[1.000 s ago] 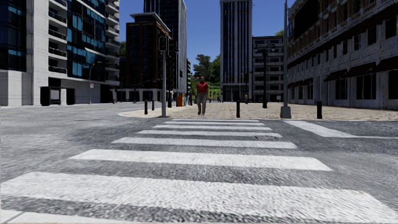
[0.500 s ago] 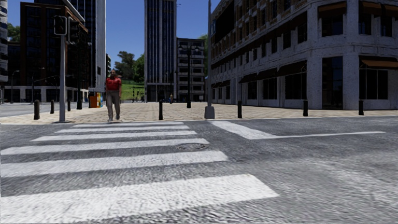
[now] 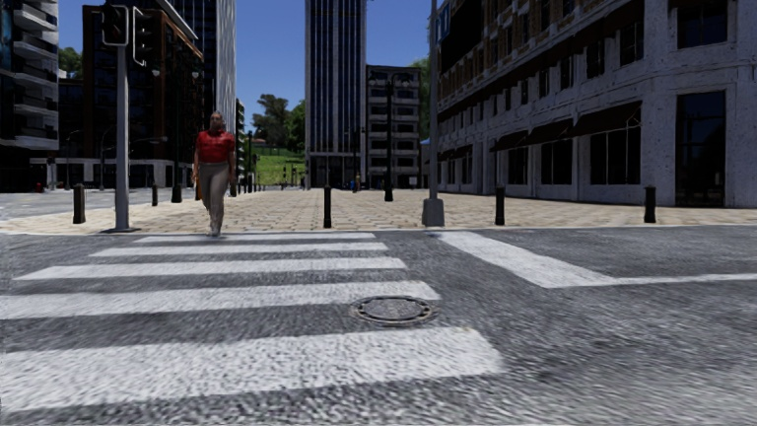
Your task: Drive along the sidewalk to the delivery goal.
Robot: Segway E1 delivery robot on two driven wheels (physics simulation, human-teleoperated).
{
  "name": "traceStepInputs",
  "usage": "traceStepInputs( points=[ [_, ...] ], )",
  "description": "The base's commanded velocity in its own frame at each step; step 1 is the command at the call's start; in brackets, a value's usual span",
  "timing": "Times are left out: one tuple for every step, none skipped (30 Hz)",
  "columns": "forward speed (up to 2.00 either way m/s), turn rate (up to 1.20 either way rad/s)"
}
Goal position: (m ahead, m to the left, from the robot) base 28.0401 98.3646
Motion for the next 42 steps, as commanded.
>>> traceStepInputs(
  points=[
    [2.0,0.02],
    [2.0,0.0],
    [2.0,0.0],
    [2.0,0.0],
    [2.0,0.0],
    [2.0,0.0],
    [2.0,0.0],
    [2.0,0.0],
    [2.0,0.0],
    [2.0,0.0],
    [2.0,0.0],
    [2.0,0.0],
    [2.0,0.0],
    [2.0,0.0],
    [2.0,0.0],
    [2.0,0.0],
    [2.0,0.13],
    [2.0,0.34],
    [2.0,0.59],
    [2.0,0.59],
    [2.0,0.75],
    [2.0,0.8],
    [2.0,0.79],
    [2.0,0.3],
    [2.0,0.07],
    [2.0,0.0],
    [2.0,0.0],
    [2.0,0.0],
    [2.0,0.0],
    [2.0,0.0],
    [2.0,0.0],
    [2.0,0.0],
    [2.0,0.0],
    [2.0,0.0],
    [2.0,0.0],
    [2.0,0.0],
    [2.0,0.08],
    [2.0,0.25],
    [2.0,0.25],
    [2.0,0.52],
    [2.0,0.75],
    [2.0,0.82]
  ],
)
